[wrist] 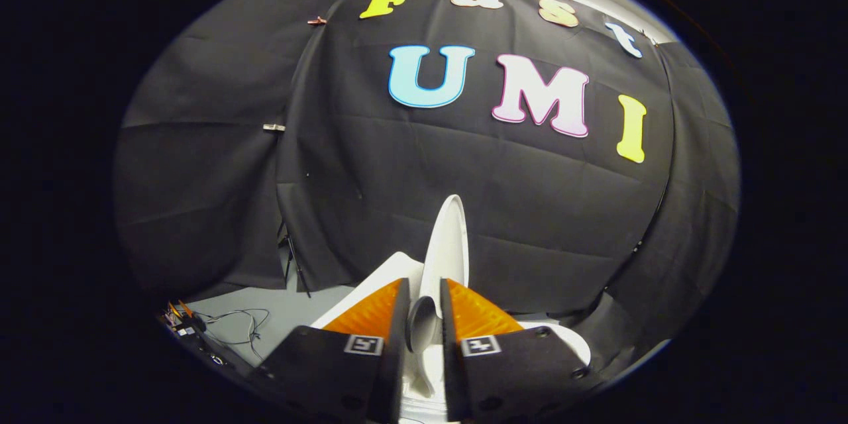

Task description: Open the toilet lid.

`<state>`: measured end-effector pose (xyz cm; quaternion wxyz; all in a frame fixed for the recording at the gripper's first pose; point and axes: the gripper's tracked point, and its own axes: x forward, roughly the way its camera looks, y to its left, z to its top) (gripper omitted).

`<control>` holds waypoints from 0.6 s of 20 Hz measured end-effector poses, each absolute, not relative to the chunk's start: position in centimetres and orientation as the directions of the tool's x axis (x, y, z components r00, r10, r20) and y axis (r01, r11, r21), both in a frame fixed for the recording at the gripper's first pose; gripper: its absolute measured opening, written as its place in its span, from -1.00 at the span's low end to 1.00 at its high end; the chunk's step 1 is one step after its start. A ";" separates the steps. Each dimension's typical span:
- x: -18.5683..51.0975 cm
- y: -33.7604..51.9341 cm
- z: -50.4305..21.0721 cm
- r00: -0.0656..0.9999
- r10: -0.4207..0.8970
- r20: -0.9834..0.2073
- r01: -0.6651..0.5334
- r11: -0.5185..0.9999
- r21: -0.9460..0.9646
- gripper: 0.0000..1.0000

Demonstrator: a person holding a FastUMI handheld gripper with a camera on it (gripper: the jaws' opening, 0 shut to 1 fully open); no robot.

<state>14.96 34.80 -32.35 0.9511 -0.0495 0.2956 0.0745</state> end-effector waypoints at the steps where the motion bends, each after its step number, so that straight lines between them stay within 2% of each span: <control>1: 14.9 34.7 -32.2 0.811 0.122 -0.573 -0.172 0.985 -0.034 -0.17; 6: 14.5 33.3 -30.1 0.833 0.126 -0.539 -0.142 0.990 0.012 0.40; 7: 14.5 32.9 -29.7 0.834 0.128 -0.537 -0.140 0.990 0.018 0.61; 9: 14.2 32.6 -28.5 0.836 0.145 -0.529 -0.145 0.988 0.042 0.83; 12: 14.3 31.1 -25.8 0.853 0.152 -0.499 -0.144 0.988 0.055 0.90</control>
